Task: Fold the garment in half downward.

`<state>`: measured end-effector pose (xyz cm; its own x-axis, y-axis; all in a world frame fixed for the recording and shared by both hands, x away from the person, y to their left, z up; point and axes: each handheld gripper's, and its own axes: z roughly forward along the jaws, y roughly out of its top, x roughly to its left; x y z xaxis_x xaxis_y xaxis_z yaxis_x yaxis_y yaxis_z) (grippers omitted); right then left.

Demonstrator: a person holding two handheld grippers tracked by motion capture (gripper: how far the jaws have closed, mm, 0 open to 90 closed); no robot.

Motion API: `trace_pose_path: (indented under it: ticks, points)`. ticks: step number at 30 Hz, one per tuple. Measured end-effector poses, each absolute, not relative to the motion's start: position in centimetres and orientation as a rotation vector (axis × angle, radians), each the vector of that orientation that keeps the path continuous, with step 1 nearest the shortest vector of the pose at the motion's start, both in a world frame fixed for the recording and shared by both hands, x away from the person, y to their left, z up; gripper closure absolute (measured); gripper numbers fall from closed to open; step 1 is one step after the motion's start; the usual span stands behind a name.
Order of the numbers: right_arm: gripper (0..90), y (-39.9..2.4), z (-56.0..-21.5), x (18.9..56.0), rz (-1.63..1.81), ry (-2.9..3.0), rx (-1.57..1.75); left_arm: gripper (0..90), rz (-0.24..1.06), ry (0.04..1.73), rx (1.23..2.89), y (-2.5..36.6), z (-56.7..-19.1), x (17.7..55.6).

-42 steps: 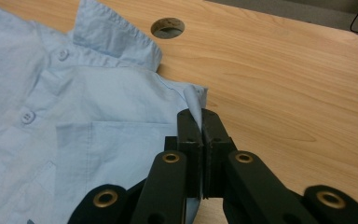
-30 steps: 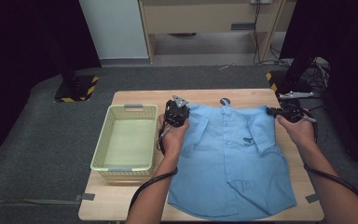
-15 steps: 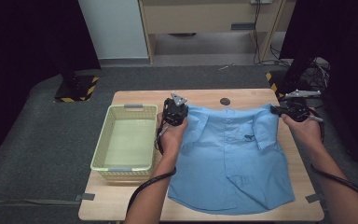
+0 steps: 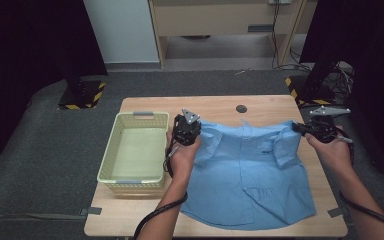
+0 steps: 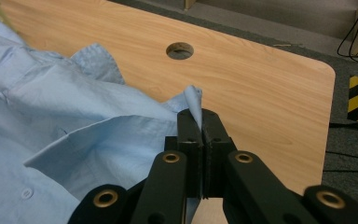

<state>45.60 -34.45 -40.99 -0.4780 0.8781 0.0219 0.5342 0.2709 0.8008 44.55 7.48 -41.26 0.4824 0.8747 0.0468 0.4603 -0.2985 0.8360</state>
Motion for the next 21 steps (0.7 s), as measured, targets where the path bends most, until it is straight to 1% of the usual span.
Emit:
trace_pose_path:
  ticks: [8,13,21]
  points:
    - [88.6,-34.4,-40.3,42.4,1.084,2.122,1.241,88.3,0.663,1.084,1.953,7.4,-40.6,41.7]
    - [88.6,-34.4,-41.5,40.4,1.073,2.144,1.24,88.3,0.62,1.094,1.971,7.7,-42.0,39.7]
    - [88.5,-34.4,-42.7,37.8,1.076,2.157,1.233,88.3,0.597,1.085,1.991,8.0,-43.8,37.0]
